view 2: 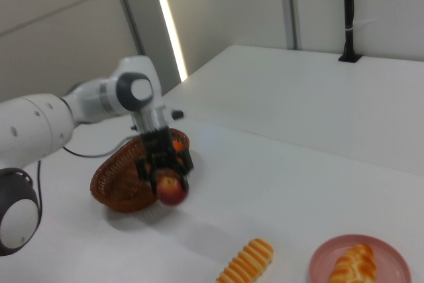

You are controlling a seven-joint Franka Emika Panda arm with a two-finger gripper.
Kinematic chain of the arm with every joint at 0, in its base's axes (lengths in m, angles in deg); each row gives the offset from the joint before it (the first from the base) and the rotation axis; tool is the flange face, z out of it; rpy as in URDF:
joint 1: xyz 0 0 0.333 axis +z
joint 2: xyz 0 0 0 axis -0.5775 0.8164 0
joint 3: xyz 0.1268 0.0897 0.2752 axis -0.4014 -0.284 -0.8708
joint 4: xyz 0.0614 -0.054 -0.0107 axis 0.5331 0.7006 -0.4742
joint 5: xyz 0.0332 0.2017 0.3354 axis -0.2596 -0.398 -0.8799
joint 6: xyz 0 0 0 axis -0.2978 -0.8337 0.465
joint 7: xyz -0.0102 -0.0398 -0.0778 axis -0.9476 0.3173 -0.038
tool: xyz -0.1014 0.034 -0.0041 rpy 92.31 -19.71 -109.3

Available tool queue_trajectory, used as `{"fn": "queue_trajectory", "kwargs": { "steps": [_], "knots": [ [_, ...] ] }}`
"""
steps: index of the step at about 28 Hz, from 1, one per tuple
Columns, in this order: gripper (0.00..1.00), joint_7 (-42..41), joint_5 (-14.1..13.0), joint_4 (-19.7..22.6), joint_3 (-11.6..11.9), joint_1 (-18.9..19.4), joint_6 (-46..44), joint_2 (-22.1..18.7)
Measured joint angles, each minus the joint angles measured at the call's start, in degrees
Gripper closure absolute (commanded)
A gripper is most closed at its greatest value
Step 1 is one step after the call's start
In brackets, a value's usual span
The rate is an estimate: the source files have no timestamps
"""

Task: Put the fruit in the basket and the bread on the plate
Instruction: 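Carry the apple into the wicker basket and release it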

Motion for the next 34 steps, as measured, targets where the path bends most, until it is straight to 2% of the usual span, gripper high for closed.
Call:
{"fn": "queue_trajectory", "kwargs": {
  "steps": [3, 7, 10, 11, 13, 14, 15, 16, 19, 27, 31, 34],
  "knots": [
    [1.00, 2.2, -0.3, -0.6, -2.8, 0.7, 4.1, -0.9],
    [1.00, 6.7, -0.2, -0.1, -5.6, 2.1, 13.8, -0.6],
    [0.92, 8.1, 1.0, 1.0, -6.2, 4.1, 18.0, 0.2],
    [0.78, 8.8, 1.8, 1.5, -6.3, 4.8, 19.1, 0.5],
    [0.58, 10.4, 3.6, 2.8, -6.3, 6.3, 21.1, 1.6],
    [0.41, 11.1, 4.2, 3.1, -6.3, 6.9, 21.6, 2.1],
    [0.05, 11.8, 4.8, 3.4, -6.3, 7.6, 22.0, 2.8],
    [0.00, 12.7, 5.5, 3.6, -6.3, 8.3, 22.3, 3.5],
    [0.00, 14.4, 6.5, 3.8, -6.3, 9.0, 22.4, 4.6],
    [0.00, 15.7, 6.5, 3.1, -6.1, 7.9, 22.5, 3.8],
    [0.00, 15.9, 5.6, 2.7, -5.9, 5.7, 21.9, 1.7],
    [0.00, 15.6, 3.8, 2.6, -5.7, 2.7, 17.7, -0.6]
  ]
}}
